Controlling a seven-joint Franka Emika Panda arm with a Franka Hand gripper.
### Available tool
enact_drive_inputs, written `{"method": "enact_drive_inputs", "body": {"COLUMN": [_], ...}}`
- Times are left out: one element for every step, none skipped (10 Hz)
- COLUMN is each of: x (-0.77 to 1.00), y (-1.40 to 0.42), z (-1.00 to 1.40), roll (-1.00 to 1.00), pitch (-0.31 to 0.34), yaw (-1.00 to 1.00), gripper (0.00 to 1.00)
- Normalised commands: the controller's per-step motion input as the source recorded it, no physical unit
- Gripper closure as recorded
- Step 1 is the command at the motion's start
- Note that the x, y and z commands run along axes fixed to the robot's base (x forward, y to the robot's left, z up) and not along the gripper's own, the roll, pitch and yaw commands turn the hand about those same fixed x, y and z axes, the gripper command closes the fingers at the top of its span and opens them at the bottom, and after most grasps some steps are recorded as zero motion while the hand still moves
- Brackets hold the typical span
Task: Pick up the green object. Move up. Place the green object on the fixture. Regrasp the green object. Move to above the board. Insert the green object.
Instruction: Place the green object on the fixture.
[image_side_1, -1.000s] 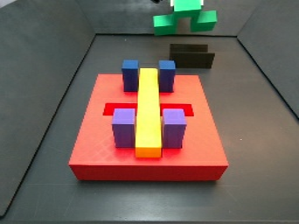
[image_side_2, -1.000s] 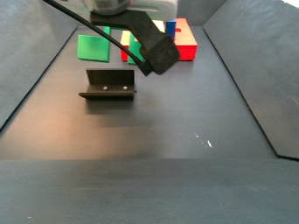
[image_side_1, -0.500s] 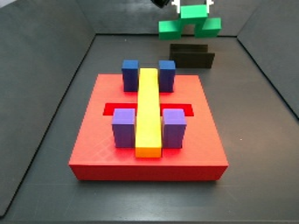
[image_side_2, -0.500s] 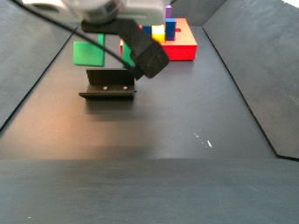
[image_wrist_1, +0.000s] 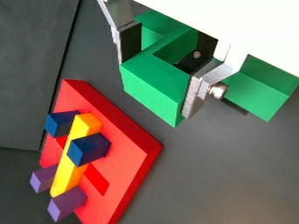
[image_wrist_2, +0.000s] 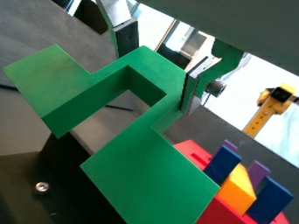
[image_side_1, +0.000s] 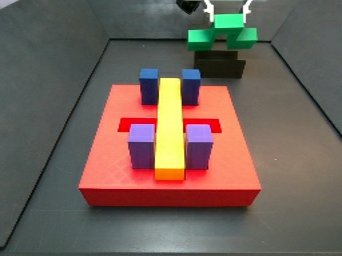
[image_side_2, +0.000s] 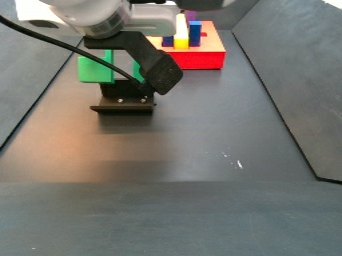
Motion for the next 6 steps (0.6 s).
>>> {"method": "enact_drive_inputs", "body": {"x": [0.45,0.45,0.31,0.24,0.21,0.22], "y": [-0.04,-0.07,-0.06,-0.05,-0.03,-0.05], "z": [-0.25,-0.23,-0.14,-0.13,-0.18,-0.27], "roll": [0.57,0.55,0.26,0.00,0.00,-0.16], "pitch": [0.234,0.234,0.183,0.103,0.051,0.000], "yaw": [-0.07,-0.09,-0.06,-0.07,-0.07,-0.17], "gripper": [1.00,1.00,1.00,1.00,1.00,1.00]}}
